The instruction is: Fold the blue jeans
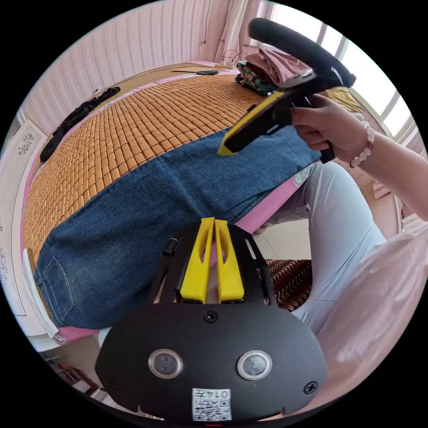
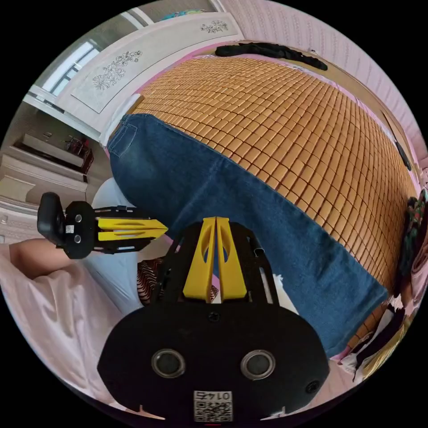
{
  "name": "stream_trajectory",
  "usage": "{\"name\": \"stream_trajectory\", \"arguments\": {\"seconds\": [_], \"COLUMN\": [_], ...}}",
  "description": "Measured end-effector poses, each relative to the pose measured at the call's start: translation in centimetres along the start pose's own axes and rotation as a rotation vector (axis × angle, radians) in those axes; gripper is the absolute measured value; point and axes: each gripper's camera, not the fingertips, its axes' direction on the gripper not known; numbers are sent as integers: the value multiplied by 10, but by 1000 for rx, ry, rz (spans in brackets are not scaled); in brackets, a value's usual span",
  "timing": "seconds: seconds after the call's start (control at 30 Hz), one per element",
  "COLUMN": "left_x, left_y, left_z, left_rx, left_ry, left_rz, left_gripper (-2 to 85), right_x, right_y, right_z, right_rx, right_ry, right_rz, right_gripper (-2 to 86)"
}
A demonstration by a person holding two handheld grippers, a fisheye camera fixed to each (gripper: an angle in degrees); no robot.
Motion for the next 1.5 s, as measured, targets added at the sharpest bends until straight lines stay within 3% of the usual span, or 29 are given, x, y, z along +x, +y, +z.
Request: {"name": "stream_trajectory", "arguments": {"seconds": [0.13, 0.23, 0.33, 0.43, 0.6, 0.77, 0.9, 1.13, 1.33, 1.5], "left_x": [2, -2, 0, 3, 9, 33, 48, 51, 86, 94], "left_y": [9, 21, 33, 35, 43, 52, 54, 66, 76, 73], "left_z": [39, 39, 38, 39, 41, 44, 42, 51, 61, 59], "left_rx": [-108, -63, -20, -29, -29, -26, -41, -28, -25, -67], "left_ry": [-11, 13, 18, 23, 28, -40, -71, -6, -125, -107], "left_rz": [5, -27, 1, 4, 5, 70, 115, 78, 187, 185], "left_gripper": [-10, -10, -10, -10, -10, -10, -10, -10, -9, -10], "right_x": [-38, -48, -46, -39, -4, 35, 29, 56, 91, 109], "right_y": [-27, -13, -29, -60, -99, -110, -120, -138, -146, -148], "right_z": [111, 148, 174, 178, 237, 245, 224, 251, 224, 184], "right_rx": [-263, -199, -308, -236, -323, -381, -263, -398, -430, -455], "right_ry": [158, 216, 191, 248, 234, 83, 209, 241, 208, 256], "right_rz": [-84, -108, -135, -121, -63, 10, -55, -70, -33, -49], "right_gripper": [-5, -6, -7, -6, -6, -7, -6, -7, -9, -9]}}
